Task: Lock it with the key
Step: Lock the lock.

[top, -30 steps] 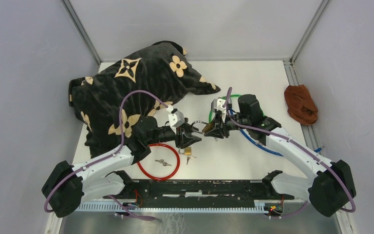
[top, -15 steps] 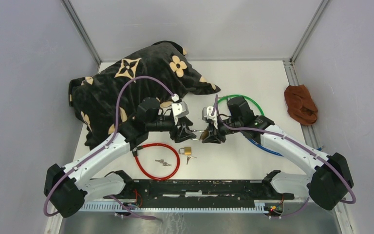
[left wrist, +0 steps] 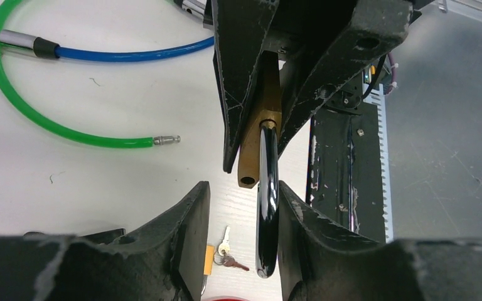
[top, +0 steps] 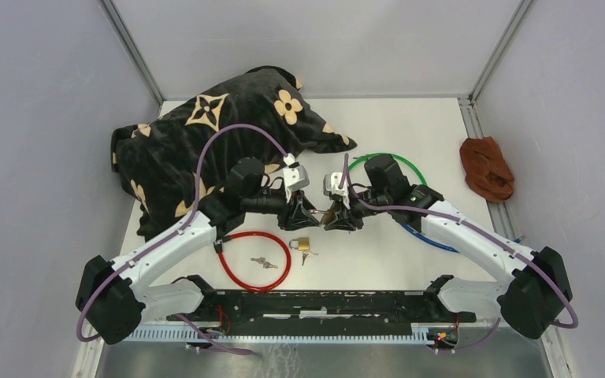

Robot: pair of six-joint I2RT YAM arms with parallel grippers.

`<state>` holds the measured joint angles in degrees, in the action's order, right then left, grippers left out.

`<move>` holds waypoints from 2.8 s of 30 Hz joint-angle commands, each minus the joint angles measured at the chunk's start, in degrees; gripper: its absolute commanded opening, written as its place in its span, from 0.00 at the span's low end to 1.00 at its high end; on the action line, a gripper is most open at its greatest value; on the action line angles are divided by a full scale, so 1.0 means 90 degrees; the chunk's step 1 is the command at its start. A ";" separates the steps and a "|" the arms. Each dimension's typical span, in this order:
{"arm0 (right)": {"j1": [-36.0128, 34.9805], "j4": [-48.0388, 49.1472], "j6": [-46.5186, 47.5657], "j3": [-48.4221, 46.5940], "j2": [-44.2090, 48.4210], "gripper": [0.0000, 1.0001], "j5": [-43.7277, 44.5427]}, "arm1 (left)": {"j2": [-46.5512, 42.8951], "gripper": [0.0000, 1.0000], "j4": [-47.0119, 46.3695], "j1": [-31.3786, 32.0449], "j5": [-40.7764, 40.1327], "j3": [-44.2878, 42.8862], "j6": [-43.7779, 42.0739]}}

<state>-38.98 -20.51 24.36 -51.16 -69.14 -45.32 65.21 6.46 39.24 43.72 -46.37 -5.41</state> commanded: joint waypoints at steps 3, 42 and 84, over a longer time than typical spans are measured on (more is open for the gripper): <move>-0.0034 0.0376 0.0145 -0.0496 0.0047 0.00 -0.0160 | -0.0018 0.37 -0.0240 0.0025 0.0098 -0.0085 -0.0070; 0.1026 0.9584 -0.6608 0.2565 0.0381 0.70 -0.1261 | -0.1334 0.02 -0.4477 -0.0093 -0.0551 0.1368 0.2143; 0.0069 0.9169 -0.5667 0.1714 -0.0694 0.00 -0.0853 | -0.0500 0.02 -0.4569 0.0698 -0.0794 0.0787 0.1981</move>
<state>-32.32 65.08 -31.46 -31.11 -72.14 -55.51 57.71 -31.59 39.83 37.50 -32.56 12.88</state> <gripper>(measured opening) 0.268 0.102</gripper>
